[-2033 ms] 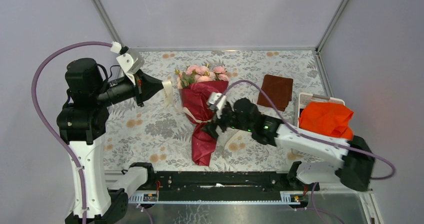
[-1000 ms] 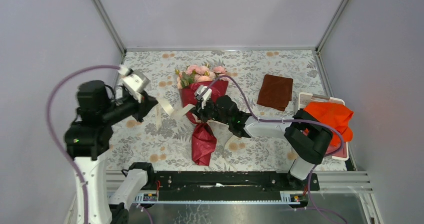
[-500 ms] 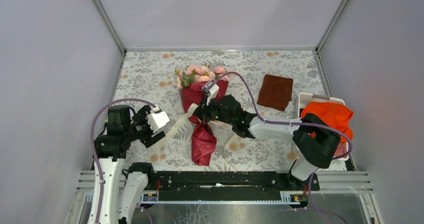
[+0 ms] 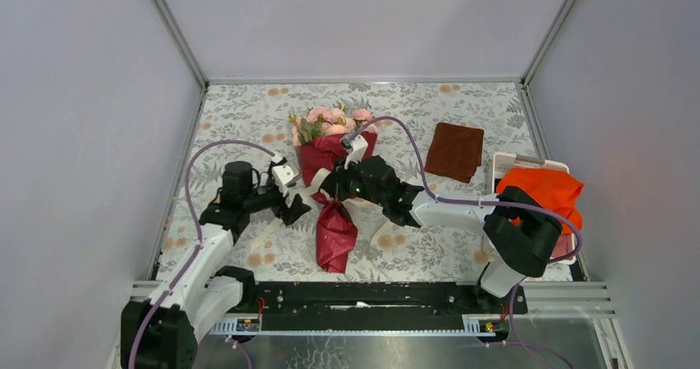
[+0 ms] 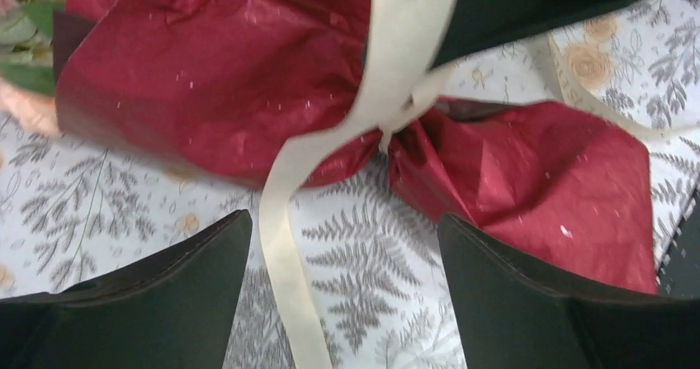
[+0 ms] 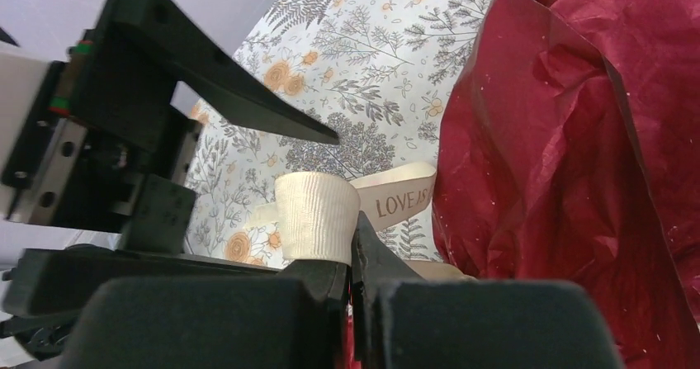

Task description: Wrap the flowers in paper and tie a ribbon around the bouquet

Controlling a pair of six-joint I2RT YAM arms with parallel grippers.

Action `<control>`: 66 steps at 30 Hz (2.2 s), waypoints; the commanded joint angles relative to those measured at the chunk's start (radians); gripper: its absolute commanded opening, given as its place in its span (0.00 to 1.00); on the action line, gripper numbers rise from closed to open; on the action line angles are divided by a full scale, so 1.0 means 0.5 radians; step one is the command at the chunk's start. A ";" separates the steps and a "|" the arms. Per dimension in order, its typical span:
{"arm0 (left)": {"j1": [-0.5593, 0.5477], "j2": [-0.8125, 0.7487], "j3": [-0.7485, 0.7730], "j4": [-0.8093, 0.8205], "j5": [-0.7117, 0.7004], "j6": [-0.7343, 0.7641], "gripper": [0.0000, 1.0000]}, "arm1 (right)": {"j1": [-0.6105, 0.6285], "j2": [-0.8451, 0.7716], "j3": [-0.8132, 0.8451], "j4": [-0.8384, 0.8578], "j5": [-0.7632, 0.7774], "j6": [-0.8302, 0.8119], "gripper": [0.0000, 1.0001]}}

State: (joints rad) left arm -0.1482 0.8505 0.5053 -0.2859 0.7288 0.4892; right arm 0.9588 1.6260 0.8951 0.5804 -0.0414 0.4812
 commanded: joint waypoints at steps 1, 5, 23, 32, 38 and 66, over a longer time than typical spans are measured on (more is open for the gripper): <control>-0.150 0.250 -0.106 0.975 -0.125 -0.398 0.90 | -0.009 -0.003 0.075 0.035 0.152 0.062 0.00; -0.243 0.486 -0.182 1.341 -0.190 -0.701 0.85 | -0.010 0.025 0.091 0.036 0.174 0.065 0.00; -0.542 0.566 -0.503 1.986 -0.515 -1.332 0.37 | -0.010 0.077 0.161 -0.018 0.161 0.068 0.00; -0.611 0.633 -0.559 2.188 -0.615 -1.362 0.20 | -0.009 0.066 0.107 -0.005 0.110 0.098 0.00; -0.664 0.656 -0.559 2.200 -0.679 -1.356 0.00 | -0.021 -0.001 0.143 -0.204 0.021 -0.026 0.25; -0.664 0.504 -0.603 2.081 -0.571 -0.915 0.00 | -0.308 0.097 0.263 -2.278 -0.656 -3.207 0.79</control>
State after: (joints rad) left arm -0.4725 1.1217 0.1974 0.7258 0.4335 -0.0124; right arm 0.8295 1.6245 0.9531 -0.5034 -0.3817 -1.0092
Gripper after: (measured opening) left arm 0.008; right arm 0.798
